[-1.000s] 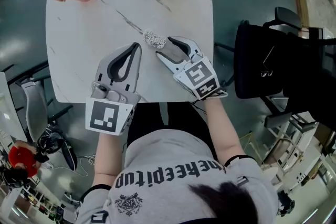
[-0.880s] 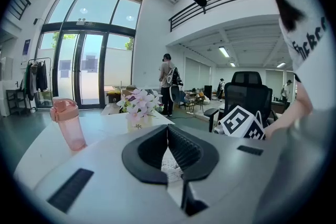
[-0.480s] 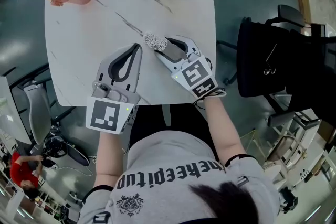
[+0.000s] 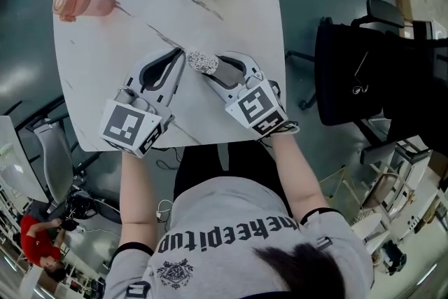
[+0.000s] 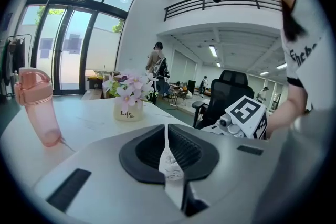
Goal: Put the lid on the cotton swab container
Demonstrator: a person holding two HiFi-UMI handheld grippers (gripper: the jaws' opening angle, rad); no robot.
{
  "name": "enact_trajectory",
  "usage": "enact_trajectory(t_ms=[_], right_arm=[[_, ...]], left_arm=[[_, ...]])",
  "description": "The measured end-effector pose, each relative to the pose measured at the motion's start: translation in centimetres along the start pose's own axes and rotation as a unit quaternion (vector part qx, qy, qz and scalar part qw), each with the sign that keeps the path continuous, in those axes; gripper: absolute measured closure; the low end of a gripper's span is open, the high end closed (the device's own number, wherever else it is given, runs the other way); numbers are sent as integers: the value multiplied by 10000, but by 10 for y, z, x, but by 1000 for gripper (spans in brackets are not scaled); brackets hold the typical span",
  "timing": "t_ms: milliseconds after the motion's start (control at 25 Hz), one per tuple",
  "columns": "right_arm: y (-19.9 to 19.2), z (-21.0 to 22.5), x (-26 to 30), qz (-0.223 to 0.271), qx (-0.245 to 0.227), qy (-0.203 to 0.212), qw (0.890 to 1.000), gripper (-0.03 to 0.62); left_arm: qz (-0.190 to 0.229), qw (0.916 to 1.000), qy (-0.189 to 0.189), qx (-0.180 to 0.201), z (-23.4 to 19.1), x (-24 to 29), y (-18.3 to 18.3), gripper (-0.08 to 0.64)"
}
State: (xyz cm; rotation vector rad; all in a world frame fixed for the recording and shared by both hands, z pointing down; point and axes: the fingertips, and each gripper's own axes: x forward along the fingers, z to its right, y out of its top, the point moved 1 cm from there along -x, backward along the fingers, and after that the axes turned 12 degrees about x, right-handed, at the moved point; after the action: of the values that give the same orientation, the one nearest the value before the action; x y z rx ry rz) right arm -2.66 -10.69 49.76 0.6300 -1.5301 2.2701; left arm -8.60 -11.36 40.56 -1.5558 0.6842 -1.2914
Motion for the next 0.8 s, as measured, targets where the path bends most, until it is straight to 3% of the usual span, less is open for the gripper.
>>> enact_trajectory(t_ms=[440, 640, 800], right_arm=[[0, 0, 0, 23, 23, -59, 10000, 388], [0, 0, 1, 48, 38, -127, 9999, 388], [0, 0, 0, 28, -16, -179, 9998, 388]], left_arm=[[-310, 9950, -882, 346, -14, 37, -4, 529], [-337, 9922, -1179, 198, -21, 50, -2, 486], [-256, 9926, -1187, 6, -29, 60, 4, 486]])
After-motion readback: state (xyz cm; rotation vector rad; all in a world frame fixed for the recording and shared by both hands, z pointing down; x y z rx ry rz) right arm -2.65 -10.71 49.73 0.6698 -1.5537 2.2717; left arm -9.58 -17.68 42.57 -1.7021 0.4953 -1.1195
